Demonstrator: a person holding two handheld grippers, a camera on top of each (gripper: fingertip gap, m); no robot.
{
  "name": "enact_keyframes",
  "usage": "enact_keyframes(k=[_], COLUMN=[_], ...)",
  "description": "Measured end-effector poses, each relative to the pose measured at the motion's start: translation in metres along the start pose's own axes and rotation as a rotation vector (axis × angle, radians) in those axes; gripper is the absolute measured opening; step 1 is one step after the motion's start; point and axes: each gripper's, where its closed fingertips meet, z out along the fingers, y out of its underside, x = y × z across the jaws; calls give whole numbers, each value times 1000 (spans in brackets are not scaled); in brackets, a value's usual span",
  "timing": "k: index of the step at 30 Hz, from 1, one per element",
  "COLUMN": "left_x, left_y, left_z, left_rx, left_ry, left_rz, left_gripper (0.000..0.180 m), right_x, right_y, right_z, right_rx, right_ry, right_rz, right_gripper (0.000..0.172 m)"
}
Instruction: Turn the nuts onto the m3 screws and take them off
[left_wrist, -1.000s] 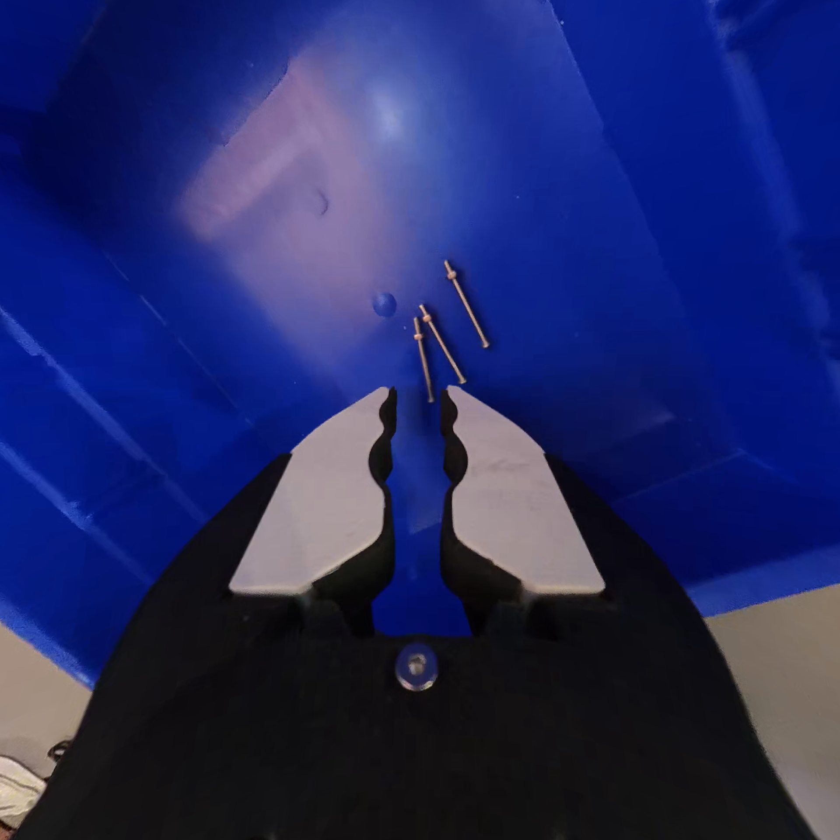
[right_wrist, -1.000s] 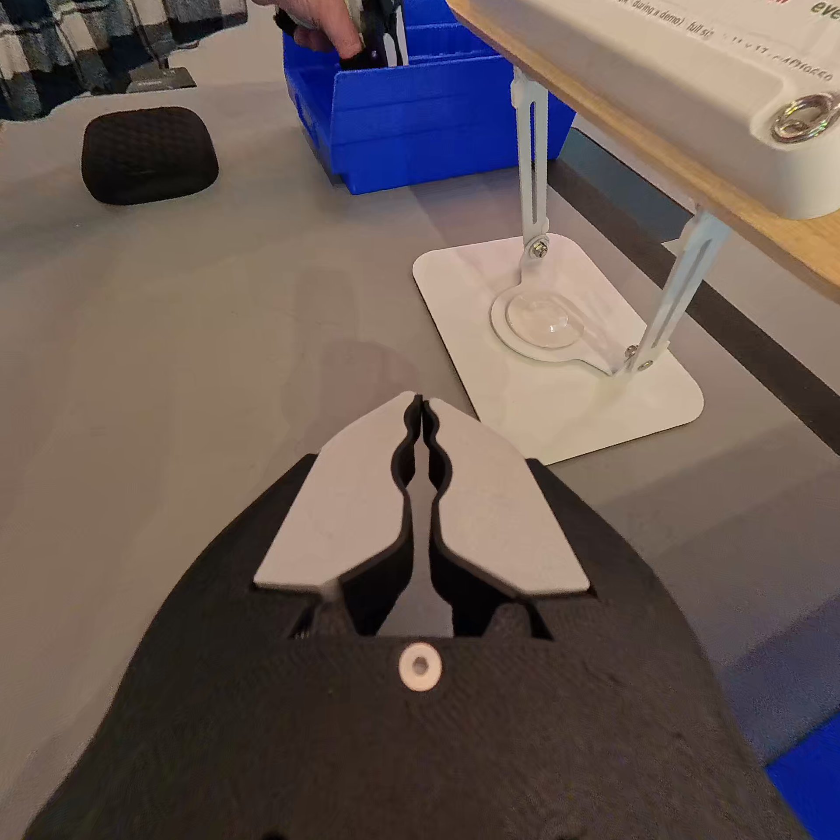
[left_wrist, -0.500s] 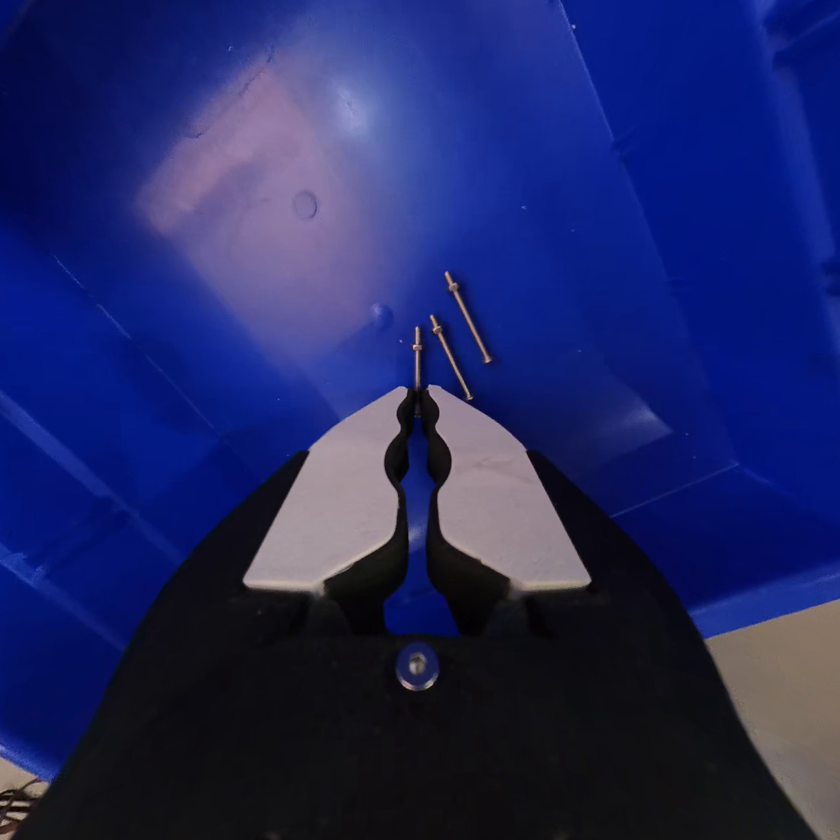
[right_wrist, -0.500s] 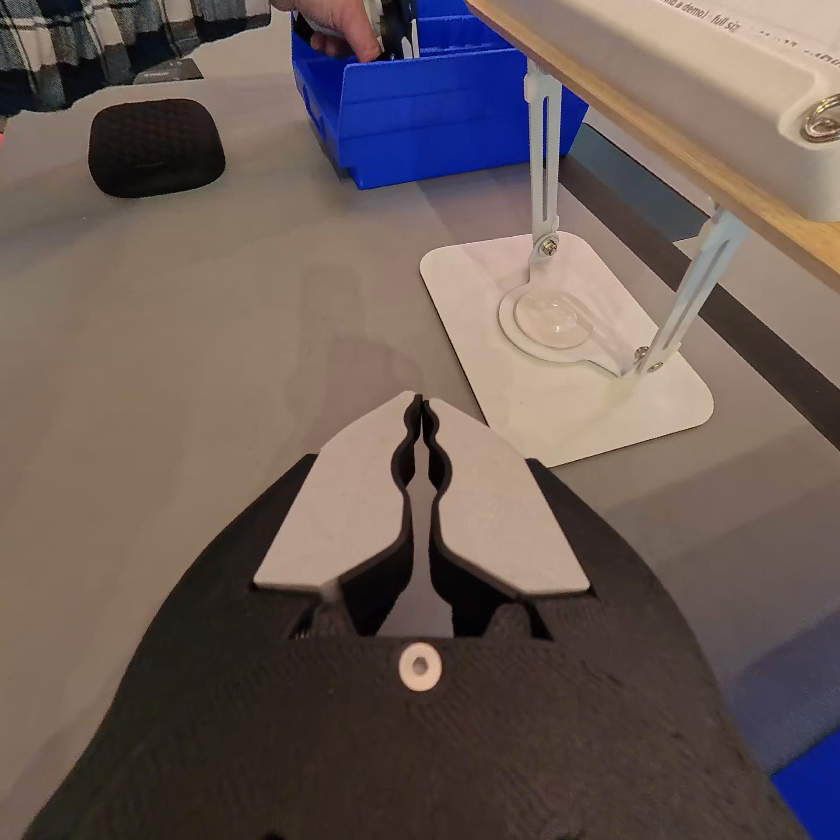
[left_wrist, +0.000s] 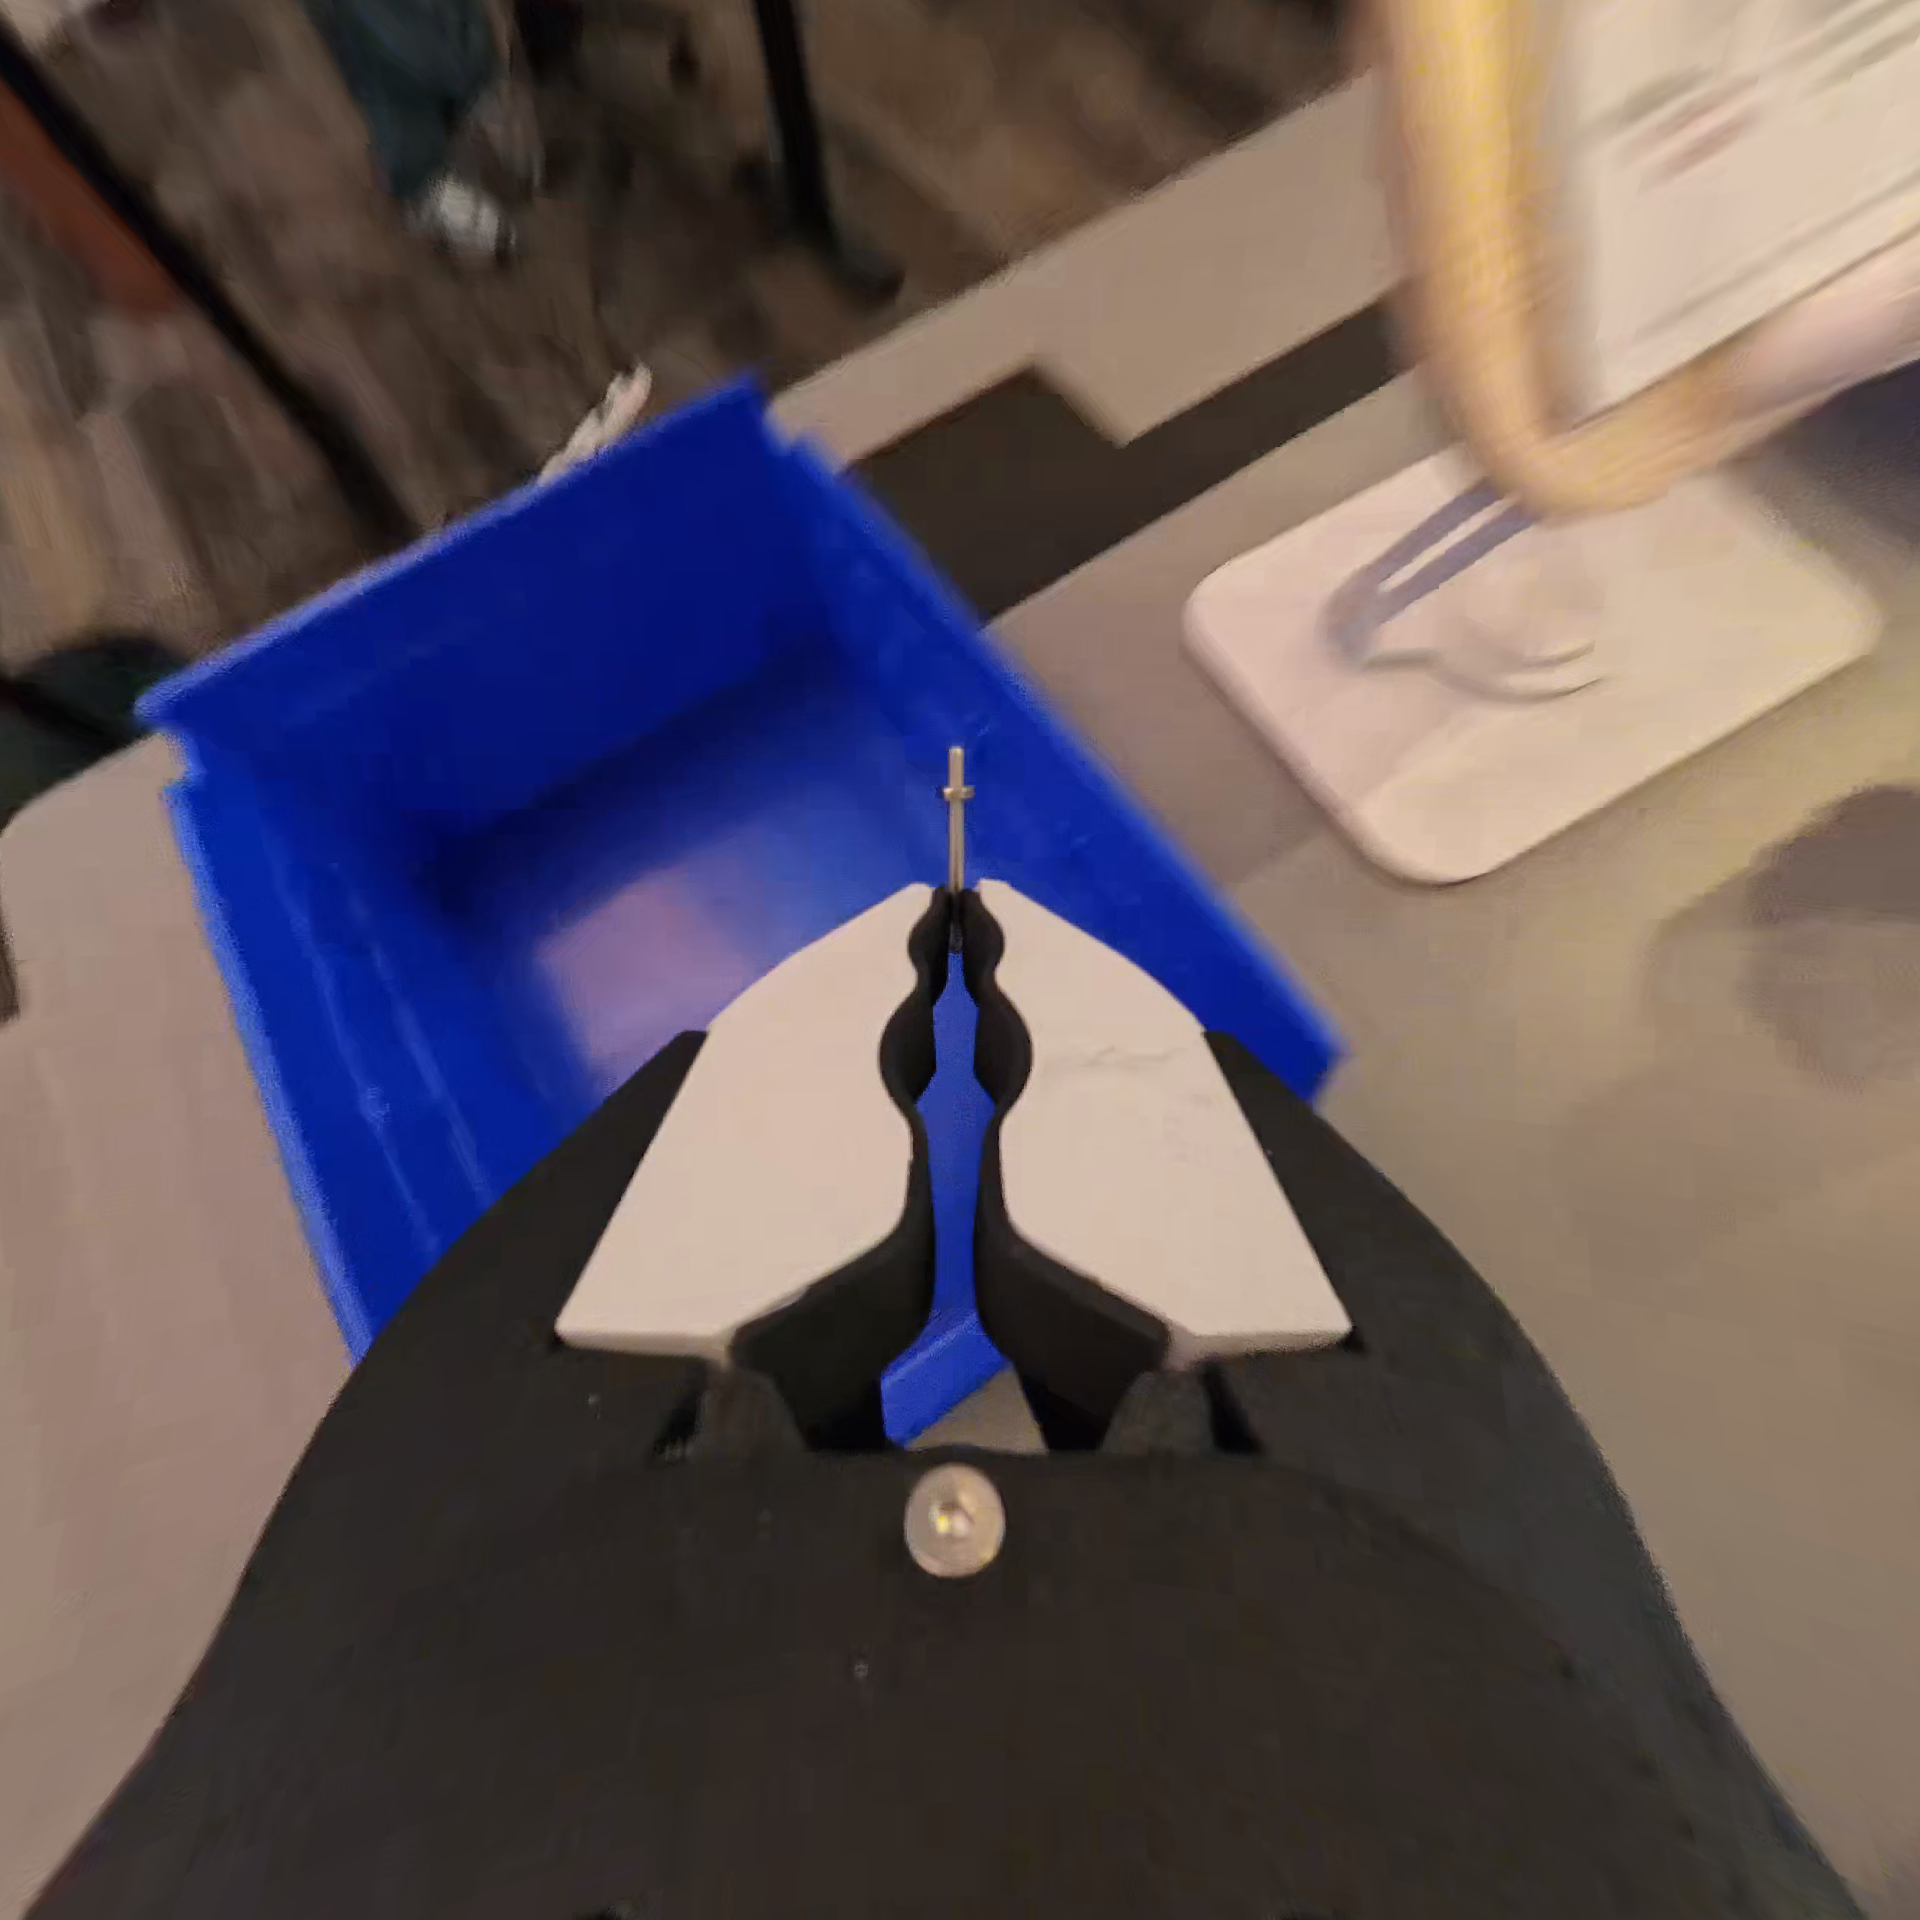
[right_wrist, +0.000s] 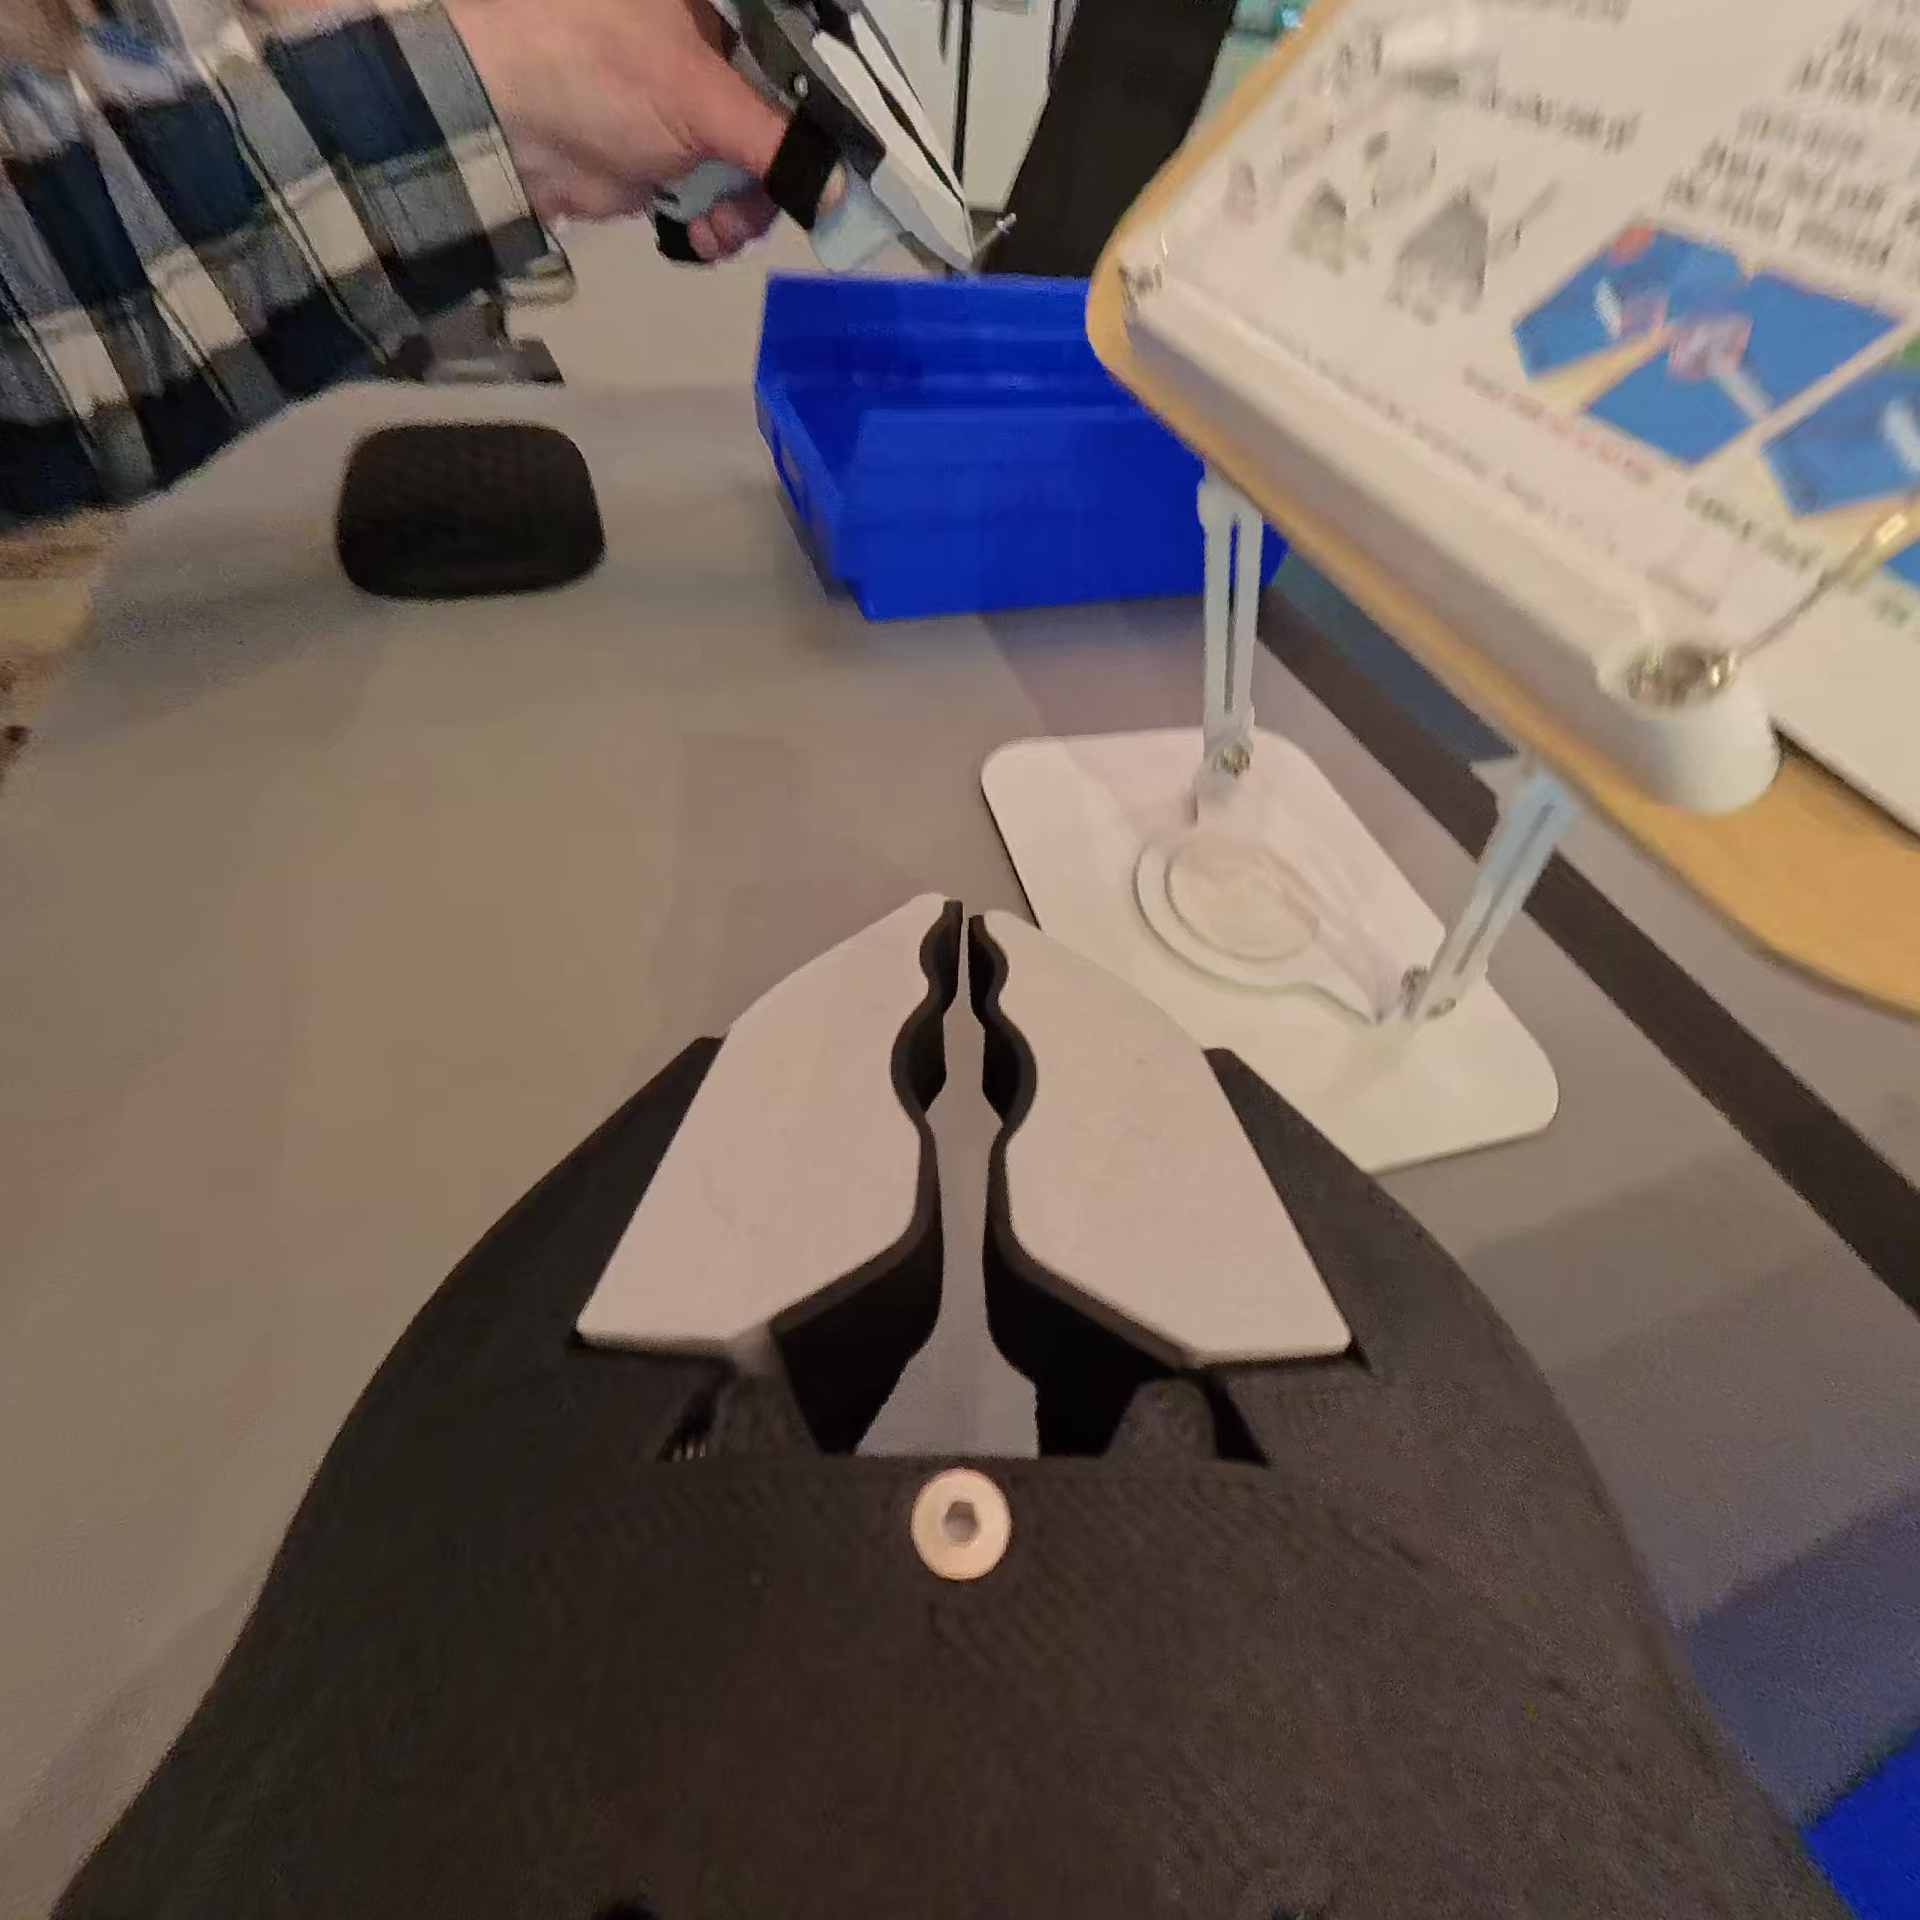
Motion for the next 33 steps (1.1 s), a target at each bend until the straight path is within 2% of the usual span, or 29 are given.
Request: enact_keyframes(k=[1, 5, 10, 14, 18, 23, 30, 33], left_x=[15, 74, 177, 255, 311, 343, 353, 354], left_y=[-12, -49, -90, -107, -116, -120, -117, -116], left_z=[-10, -36, -51, -50, -43, -34, -25, -24], left_rx=[57, 226, 439, 528, 568, 581, 576, 568], left_ry=[33, 163, 420, 621, 720, 792, 824, 860], left_rz=[5, 45, 103, 122, 158, 161, 164, 155], left_gripper=[2, 2, 2, 2, 2, 2, 2, 3], right_x=[-5, -22, -28, -28, -28, -31, -28, -25], right_y=[-10, -53, -99, -125, -139, -138, -130, -128], right_z=[-1, -2, -4, -5, -6, -7, -9, -7], right_rx=[31, 163, 338, 420, 446, 428, 408, 392], right_ry=[-13, -62, -126, -170, -208, -264, -280, -280], right_rz=[-9, -15, 57, 89, 92, 104, 128, 145], right_gripper=[2, 6, 19, 26, 27, 21, 5, 5])
